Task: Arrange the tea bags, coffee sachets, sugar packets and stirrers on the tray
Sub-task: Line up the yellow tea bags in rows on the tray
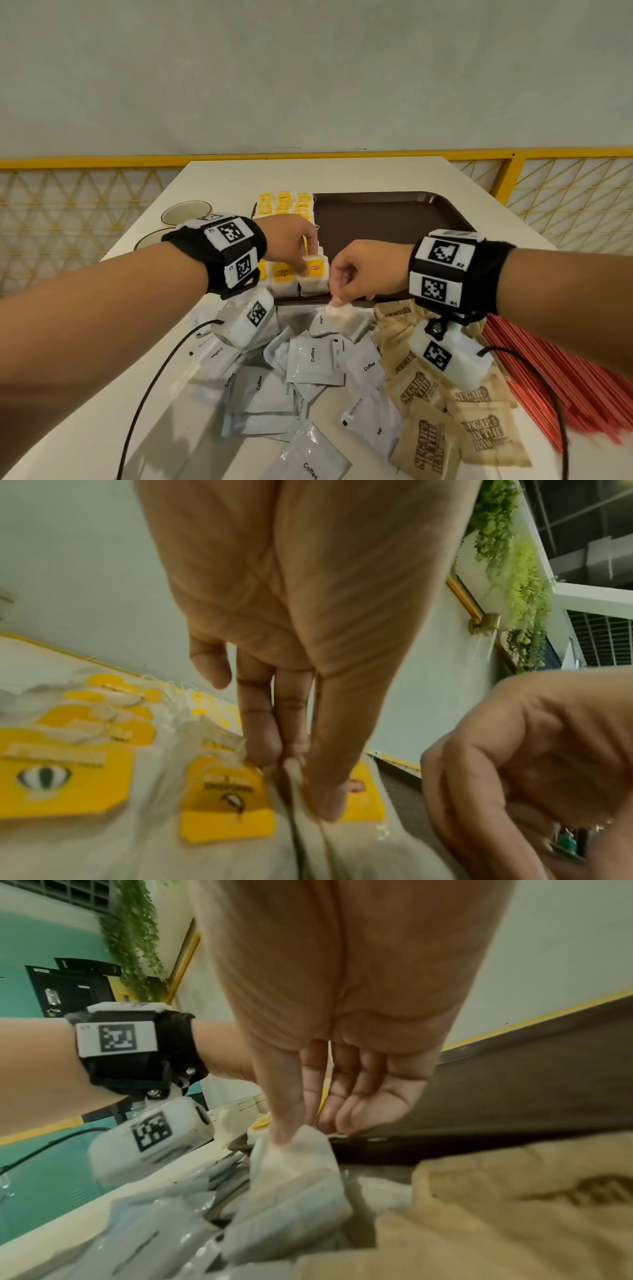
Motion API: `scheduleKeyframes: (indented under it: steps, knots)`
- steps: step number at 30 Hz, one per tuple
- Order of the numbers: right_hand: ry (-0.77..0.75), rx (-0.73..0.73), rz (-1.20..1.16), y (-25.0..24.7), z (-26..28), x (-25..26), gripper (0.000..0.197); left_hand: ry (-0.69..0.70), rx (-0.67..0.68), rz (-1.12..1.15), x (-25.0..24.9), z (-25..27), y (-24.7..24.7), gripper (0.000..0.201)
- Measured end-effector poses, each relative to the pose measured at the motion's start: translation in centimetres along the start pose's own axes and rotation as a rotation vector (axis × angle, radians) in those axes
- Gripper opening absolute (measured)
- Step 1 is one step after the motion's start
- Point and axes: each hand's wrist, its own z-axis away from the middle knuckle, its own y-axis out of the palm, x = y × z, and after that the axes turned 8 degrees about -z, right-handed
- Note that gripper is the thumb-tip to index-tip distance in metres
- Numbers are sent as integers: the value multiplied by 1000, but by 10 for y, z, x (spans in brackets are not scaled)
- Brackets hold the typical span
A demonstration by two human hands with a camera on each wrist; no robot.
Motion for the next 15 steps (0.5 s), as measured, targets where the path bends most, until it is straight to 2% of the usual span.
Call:
scheduleKeyframes:
  steps: [2,5,7,9,11,13,15]
  knots:
    - [10,0,-14,0,2,0,10,-13,-18,79,4,1,-1,27]
    - [60,29,-28,-2,7,1,10,-13,-155,87,9,4,-7,18]
    - [91,22,-28,-8,10,5,9,-1,-201,65,10,9,-10,12]
    - [107,-42,-109,-15,11,9,5,38,-153,60,11,16,-10,7]
    - [100,-100,-207,-19,8,12,6,104,-46,52,10,22,-7,7]
    - [99,-105,-248,-19,5,15,15,131,66,26,7,25,-2,11]
    - [127,-69,-265,-17,2,17,20,102,93,-49,3,24,3,13]
